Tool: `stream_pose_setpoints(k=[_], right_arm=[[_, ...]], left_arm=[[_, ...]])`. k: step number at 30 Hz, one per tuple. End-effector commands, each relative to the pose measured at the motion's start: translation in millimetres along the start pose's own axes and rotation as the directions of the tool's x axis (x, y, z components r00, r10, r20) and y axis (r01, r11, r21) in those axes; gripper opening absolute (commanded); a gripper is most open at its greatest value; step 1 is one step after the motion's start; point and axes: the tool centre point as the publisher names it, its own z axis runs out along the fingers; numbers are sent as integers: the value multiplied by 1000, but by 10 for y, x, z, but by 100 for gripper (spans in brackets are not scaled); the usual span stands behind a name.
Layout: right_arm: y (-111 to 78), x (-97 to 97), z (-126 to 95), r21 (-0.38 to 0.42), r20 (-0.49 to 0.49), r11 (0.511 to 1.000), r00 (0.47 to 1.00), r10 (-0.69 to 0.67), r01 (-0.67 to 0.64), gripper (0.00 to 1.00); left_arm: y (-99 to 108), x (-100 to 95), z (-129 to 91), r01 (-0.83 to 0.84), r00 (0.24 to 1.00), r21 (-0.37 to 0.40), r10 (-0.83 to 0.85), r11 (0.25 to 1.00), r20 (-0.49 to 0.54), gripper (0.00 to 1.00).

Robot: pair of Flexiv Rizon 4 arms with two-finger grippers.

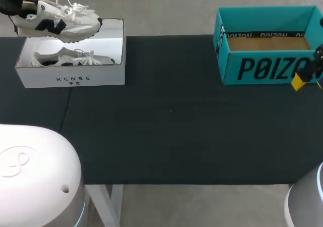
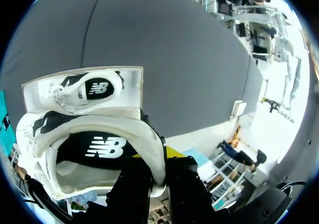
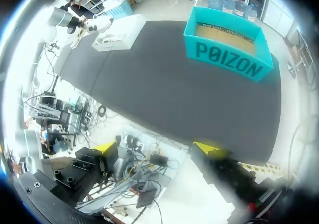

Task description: Take the shoe out of the shoebox, open the shoe tongue, remove and reinsert the insole, then place the shoe into the shoebox

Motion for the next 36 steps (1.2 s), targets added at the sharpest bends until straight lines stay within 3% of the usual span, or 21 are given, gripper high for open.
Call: stream_pose_setpoints(k=[1, 9, 19, 28, 36], right_arm=[[23, -1, 1, 5, 0, 1000, 1000, 1, -1, 100], [23, -1, 1, 5, 0, 1000, 1000, 1, -1, 100], [23, -1, 1, 5, 0, 1000, 1000, 1, -1, 100], [23, -1, 1, 5, 0, 1000, 1000, 1, -1, 100], [23, -1, 1, 5, 0, 1000, 1000, 1, -1, 100]], left_arm=[[276, -63, 220, 4, 1000, 35, -3, 999, -7, 0], [404, -185, 551, 31, 1000, 73, -31, 997, 3, 0], [278, -454, 905, 14, 1000, 113, -15, 994, 13, 0], [255, -527, 1188, 17, 1000, 145, -20, 989, 20, 0], [418, -609, 1332, 17, 999, 149, -23, 989, 34, 0]])
